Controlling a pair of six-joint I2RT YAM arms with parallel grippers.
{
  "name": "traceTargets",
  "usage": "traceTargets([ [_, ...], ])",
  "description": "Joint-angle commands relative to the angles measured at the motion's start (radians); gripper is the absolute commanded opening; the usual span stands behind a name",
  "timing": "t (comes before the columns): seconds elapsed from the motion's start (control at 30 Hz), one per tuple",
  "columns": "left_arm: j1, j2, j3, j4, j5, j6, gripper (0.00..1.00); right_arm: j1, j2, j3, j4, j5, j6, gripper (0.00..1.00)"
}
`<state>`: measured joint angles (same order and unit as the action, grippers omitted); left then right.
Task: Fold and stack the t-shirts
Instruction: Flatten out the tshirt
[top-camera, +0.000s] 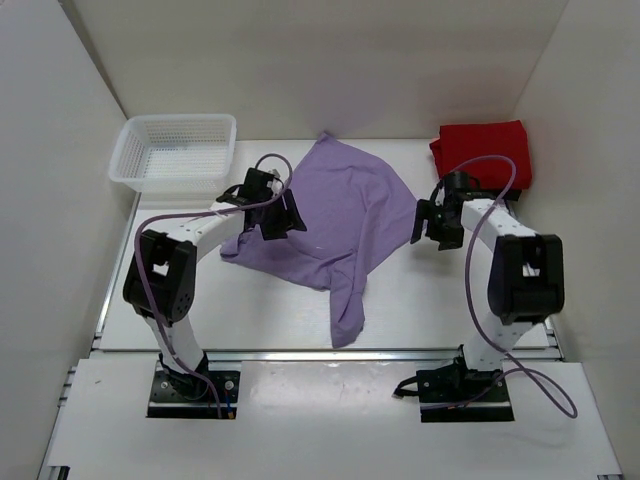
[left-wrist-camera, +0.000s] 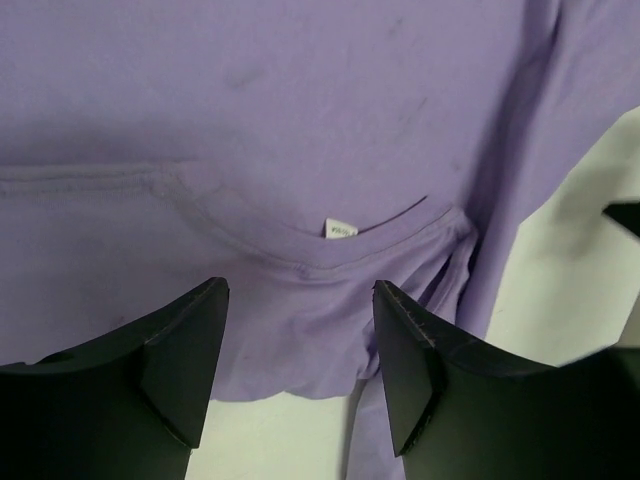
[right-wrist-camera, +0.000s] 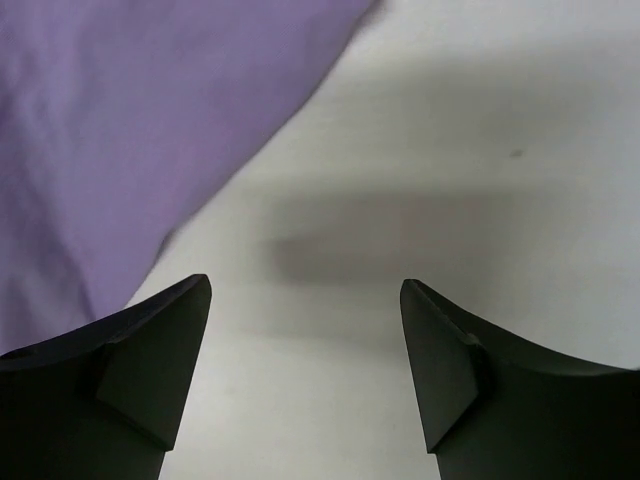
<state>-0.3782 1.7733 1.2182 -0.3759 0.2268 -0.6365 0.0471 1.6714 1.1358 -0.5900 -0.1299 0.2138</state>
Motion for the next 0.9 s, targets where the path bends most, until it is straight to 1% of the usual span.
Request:
traceTargets([
  [0.0,-0.005,-0.014,-0.003,-0.041,-0.024,0.034,0.71,-0.041,0.085,0.082,0.103,0.021,0.053,0.74],
  [0.03,-0.005,-0.011,-0.005,-0.049,-0.024,0.043,0.70,-0.046,0.129,0.093,0.113,0.019,0.065,0.74],
  [0.07,-0.005,-0.009,-0.017,-0.055,-0.020,0.050,0.69,-0.077,0.140,0.110,0.131,0.001,0.081,0.75],
  [0.13,-0.002,-0.018,-0.045,-0.060,-0.011,0.054,0.69,-0.096,0.226,0.156,0.151,-0.016,0.099,0.74],
  [0.2,0.005,-0.037,-0.071,-0.064,-0.010,0.049,0.67,-0.105,0.270,0.211,0.159,-0.043,0.104,0.74],
  [0.23,0.015,-0.041,-0.080,-0.064,0.002,0.052,0.67,-0.108,0.304,0.231,0.157,-0.060,0.119,0.74],
  [0.33,0.024,-0.057,-0.100,-0.078,-0.004,0.058,0.67,-0.108,0.369,0.303,0.159,-0.102,0.142,0.70],
  [0.37,0.031,-0.061,-0.103,-0.071,0.003,0.061,0.67,-0.102,0.381,0.335,0.160,-0.117,0.139,0.60],
  [0.43,0.039,-0.066,-0.121,-0.073,0.002,0.063,0.67,-0.102,0.433,0.386,0.136,-0.178,0.151,0.49],
  [0.47,0.027,-0.066,-0.131,-0.069,0.003,0.064,0.65,-0.090,0.453,0.439,0.128,-0.203,0.144,0.38],
  [0.5,0.028,-0.072,-0.134,-0.069,0.006,0.061,0.53,-0.084,0.465,0.471,0.102,-0.203,0.145,0.15],
  [0.53,0.027,-0.068,-0.143,-0.066,0.011,0.063,0.45,-0.085,0.476,0.485,0.085,-0.209,0.141,0.01],
  [0.57,0.030,-0.058,-0.144,-0.073,0.014,0.066,0.26,-0.082,0.478,0.510,0.072,-0.208,0.134,0.00],
  [0.6,0.027,-0.051,-0.140,-0.075,0.016,0.055,0.13,-0.084,0.475,0.528,0.046,-0.191,0.128,0.00],
  [0.63,0.039,-0.037,-0.135,-0.077,0.017,0.061,0.09,-0.079,0.456,0.535,0.021,-0.156,0.121,0.00],
  [0.7,0.038,0.012,-0.106,-0.119,0.019,0.084,0.07,-0.087,0.409,0.518,-0.014,-0.108,0.099,0.00],
  [0.77,0.044,0.052,-0.047,-0.145,0.002,0.116,0.00,-0.098,0.306,0.440,-0.043,-0.050,0.099,0.00],
  [0.8,0.048,0.079,-0.025,-0.168,-0.010,0.130,0.00,-0.099,0.272,0.411,-0.053,-0.034,0.101,0.00],
  [0.87,0.052,0.115,0.044,-0.184,-0.026,0.158,0.00,-0.102,0.149,0.316,-0.082,0.031,0.102,0.00],
])
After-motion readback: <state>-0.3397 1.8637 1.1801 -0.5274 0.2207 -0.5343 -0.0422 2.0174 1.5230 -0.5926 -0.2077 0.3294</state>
